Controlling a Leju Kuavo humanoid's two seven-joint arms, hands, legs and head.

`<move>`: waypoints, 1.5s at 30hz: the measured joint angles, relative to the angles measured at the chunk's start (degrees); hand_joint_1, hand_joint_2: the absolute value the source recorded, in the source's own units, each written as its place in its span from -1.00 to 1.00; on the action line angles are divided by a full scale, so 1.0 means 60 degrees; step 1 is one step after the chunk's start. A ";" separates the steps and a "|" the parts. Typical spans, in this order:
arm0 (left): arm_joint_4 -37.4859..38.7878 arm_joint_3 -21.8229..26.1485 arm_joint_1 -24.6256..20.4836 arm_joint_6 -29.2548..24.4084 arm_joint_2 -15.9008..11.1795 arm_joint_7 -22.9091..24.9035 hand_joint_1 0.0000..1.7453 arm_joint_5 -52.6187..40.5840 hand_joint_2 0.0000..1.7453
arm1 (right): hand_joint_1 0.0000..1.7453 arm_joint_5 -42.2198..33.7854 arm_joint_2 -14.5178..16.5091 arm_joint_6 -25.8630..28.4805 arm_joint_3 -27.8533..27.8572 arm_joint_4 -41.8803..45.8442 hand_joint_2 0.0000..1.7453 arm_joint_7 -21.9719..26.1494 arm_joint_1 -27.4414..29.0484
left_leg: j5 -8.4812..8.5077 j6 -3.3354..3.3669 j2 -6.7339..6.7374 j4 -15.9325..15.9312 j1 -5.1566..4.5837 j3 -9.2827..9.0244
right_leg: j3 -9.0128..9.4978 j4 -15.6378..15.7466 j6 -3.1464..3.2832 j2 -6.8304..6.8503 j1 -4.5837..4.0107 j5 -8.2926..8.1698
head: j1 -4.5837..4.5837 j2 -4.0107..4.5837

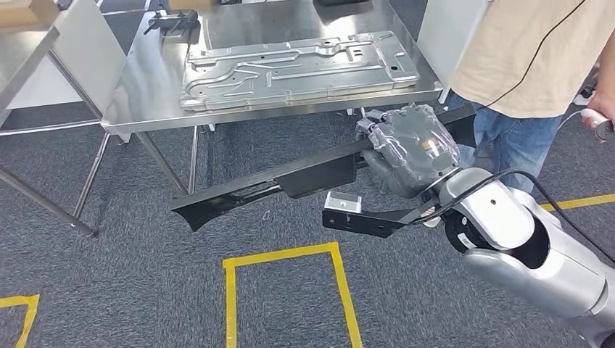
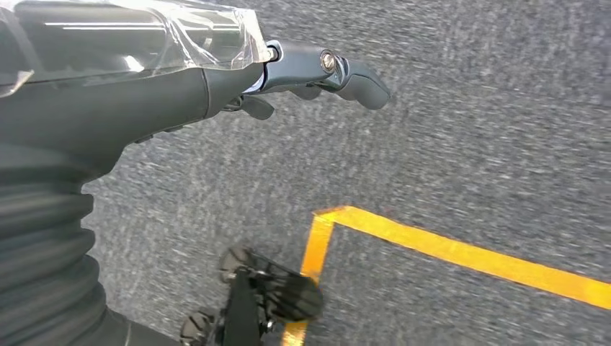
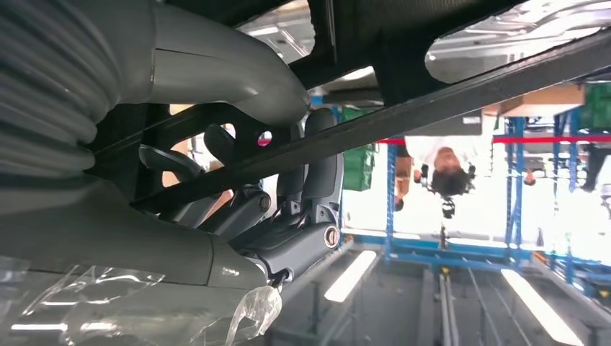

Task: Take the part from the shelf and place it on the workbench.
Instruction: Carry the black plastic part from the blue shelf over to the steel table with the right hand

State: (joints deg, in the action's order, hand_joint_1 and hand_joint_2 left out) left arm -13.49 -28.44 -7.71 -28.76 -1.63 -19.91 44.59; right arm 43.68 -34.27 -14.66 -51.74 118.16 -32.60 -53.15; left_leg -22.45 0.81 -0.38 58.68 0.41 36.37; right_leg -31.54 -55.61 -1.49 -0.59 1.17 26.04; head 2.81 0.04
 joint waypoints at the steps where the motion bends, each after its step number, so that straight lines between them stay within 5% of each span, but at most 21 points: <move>1: 0.0000 -0.0001 -0.0003 0.0000 0.0000 -0.0001 -1.00 -0.0001 1.00 | 1.00 -0.0004 0.0000 -0.0008 0.0001 0.0001 1.00 0.0001 -0.0009 | 0.0107 0.0062 0.0007 -0.0359 -0.0032 -0.0152 | 0.0043 0.0012 -0.0050 -0.0003 -0.0010 0.0050 | -0.0002 0.0000; 6: 0.0000 -0.0004 -0.0013 0.0000 0.0002 -0.0006 -1.00 -0.0009 1.00 | 1.00 -0.0055 -0.0005 -0.0050 0.0013 0.0004 1.00 0.0016 -0.0064 | -0.0033 0.0337 0.0019 -0.0655 -0.0047 -0.0430 | 0.0019 -0.0261 -0.0287 0.0026 0.0004 0.0336 | -0.0013 -0.0002; 9: 0.0000 -0.0006 -0.0042 0.0010 0.0003 -0.0004 -1.00 -0.0014 1.00 | 1.00 -0.0074 -0.0007 -0.0064 0.0006 0.0004 1.00 0.0034 -0.0089 | -0.0167 0.0500 0.0009 -0.0698 -0.0053 -0.0627 | -0.0995 -0.2165 -0.0333 0.0047 0.0005 0.1055 | -0.0025 -0.0001; 11: 0.0000 -0.0011 -0.0021 0.0025 0.0010 0.0008 -1.00 -0.0015 1.00 | 1.00 -0.0087 -0.0007 -0.0108 -0.0016 0.0002 1.00 0.0031 -0.0076 | -0.0299 0.0519 -0.0022 -0.0695 -0.0064 -0.0777 | -0.1561 -0.2881 -0.0354 0.0048 0.0007 0.1043 | -0.0030 -0.0001; 12: 0.0000 -0.0013 -0.0006 0.0030 0.0012 0.0016 -1.00 -0.0015 1.00 | 1.00 -0.0099 -0.0007 -0.0137 -0.0024 0.0001 1.00 0.0026 -0.0077 | -0.0376 0.0502 -0.0043 -0.0692 -0.0062 -0.0877 | -0.1573 -0.2667 -0.0353 0.0048 0.0009 0.0726 | -0.0033 0.0000; 14: 0.0000 -0.0018 0.0004 0.0047 0.0014 0.0024 -1.00 -0.0023 1.00 | 1.00 -0.0121 -0.0007 -0.0178 -0.0030 -0.0004 1.00 -0.0005 -0.0090 | -0.0557 0.0434 -0.0074 -0.0684 -0.0059 -0.1098 | -0.1170 -0.1390 -0.0328 0.0060 0.0012 -0.0198 | -0.0037 0.0000; 16: 0.0000 -0.0031 -0.0017 0.0062 0.0014 0.0029 -1.00 -0.0032 1.00 | 1.00 -0.0137 -0.0005 -0.0197 -0.0034 -0.0012 1.00 -0.0044 -0.0113 | -0.0719 0.0333 -0.0089 -0.0663 -0.0100 -0.1217 | -0.0766 -0.0320 -0.0255 0.0063 -0.0007 -0.0651 | -0.0038 0.0002; 21: 0.0000 -0.0077 -0.0048 0.0066 0.0011 0.0053 -1.00 -0.0047 1.00 | 1.00 -0.0147 -0.0009 -0.0216 -0.0029 -0.0025 1.00 -0.0072 -0.0156 | -0.1025 0.0103 -0.0057 -0.0390 -0.0091 -0.1120 | -0.0598 -0.0060 0.0024 0.0045 -0.0002 -0.0468 | -0.0019 0.0003; 25: 0.0000 -0.0095 -0.0036 0.0066 0.0014 0.0097 -1.00 -0.0050 1.00 | 1.00 -0.0146 -0.0013 -0.0282 -0.0029 -0.0030 1.00 -0.0144 -0.0178 | -0.1776 -0.0061 -0.0025 0.2014 -0.0020 0.0293 | -0.0434 -0.0045 0.0139 0.0026 0.0016 -0.0290 | 0.0006 0.0004; 27: 0.0000 -0.0124 -0.0009 0.0073 0.0015 0.0127 -1.00 -0.0050 1.00 | 1.00 -0.0157 -0.0017 -0.0351 -0.0033 -0.0042 1.00 -0.0184 -0.0187 | -0.1418 -0.0072 -0.0020 0.2163 -0.0007 0.0646 | -0.0274 -0.0047 0.0116 0.0000 0.0017 -0.0160 | 0.0008 0.0004; 29: 0.0000 -0.0149 -0.0001 0.0080 0.0009 0.0132 -1.00 -0.0052 1.00 | 1.00 -0.0165 -0.0021 -0.0386 -0.0031 -0.0050 1.00 -0.0205 -0.0248 | -0.0462 -0.0034 -0.0014 0.0963 -0.0005 0.0346 | -0.0041 -0.0042 0.0068 -0.0011 0.0017 0.0000 | 0.0008 0.0004; 31: 0.0000 -0.0157 -0.0005 0.0081 -0.0005 0.0143 -1.00 -0.0052 1.00 | 1.00 -0.0169 -0.0024 -0.0402 -0.0030 -0.0056 1.00 -0.0212 -0.0358 | 0.0096 0.0061 -0.0011 -0.0125 -0.0063 -0.0064 | 0.0111 -0.0025 -0.0010 -0.0019 -0.0010 0.0132 | 0.0008 0.0004; 36: 0.0000 -0.0193 -0.0048 0.0085 -0.0012 0.0165 -1.00 -0.0061 1.00 | 1.00 -0.0150 -0.0039 -0.0529 -0.0023 -0.0088 1.00 -0.0215 -0.0589 | -0.0026 0.0317 -0.0020 -0.0587 -0.0091 -0.0385 | 0.0144 -0.0117 -0.0246 -0.0007 -0.0005 0.0321 | -0.0005 0.0003; 38: 0.0000 -0.0217 -0.0091 0.0087 -0.0018 0.0188 -1.00 -0.0067 1.00 | 1.00 -0.0127 -0.0034 -0.0571 -0.0029 -0.0109 1.00 -0.0203 -0.0741 | -0.0076 0.0423 -0.0024 -0.0672 -0.0060 -0.0541 | -0.0303 -0.1049 -0.0302 0.0028 0.0006 0.0692 | -0.0017 0.0004; 40: 0.0000 -0.0233 -0.0138 0.0088 -0.0026 0.0228 -1.00 -0.0076 1.00 | 1.00 -0.0118 -0.0004 -0.0617 -0.0057 -0.0143 1.00 -0.0187 -0.0852 | -0.0175 0.0505 -0.0036 -0.0677 -0.0064 -0.0658 | -0.1114 -0.2400 -0.0348 0.0032 0.0006 0.1084 | -0.0024 0.0004; 42: 0.0000 -0.0249 -0.0148 0.0096 -0.0026 0.0290 -1.00 -0.0096 1.00 | 1.00 -0.0116 0.0063 -0.0664 -0.0127 -0.0211 1.00 -0.0175 -0.0971 | -0.0305 0.0509 -0.0076 -0.0674 -0.0061 -0.0821 | -0.1568 -0.2817 -0.0376 0.0036 0.0017 0.0861 | -0.0028 0.0004; 45: 0.0000 -0.0286 -0.0181 0.0120 -0.0030 0.0348 -1.00 -0.0172 1.00 | 1.00 -0.0097 0.0226 -0.0677 -0.0221 -0.0333 1.00 -0.0169 -0.1290 | -0.0557 0.0399 -0.0128 -0.0667 -0.0066 -0.1134 | -0.1097 -0.1149 -0.0348 0.0053 0.0018 -0.0417 | -0.0036 0.0004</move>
State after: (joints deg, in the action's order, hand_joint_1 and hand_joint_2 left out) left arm -13.49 -30.15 -8.80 -28.04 -1.81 -17.82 43.56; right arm 43.10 -32.92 -18.72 -53.07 116.16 -33.62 -60.88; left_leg -25.79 3.20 -1.15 54.67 0.02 29.57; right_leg -38.12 -62.50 -3.58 -0.28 1.28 23.54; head 2.60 0.07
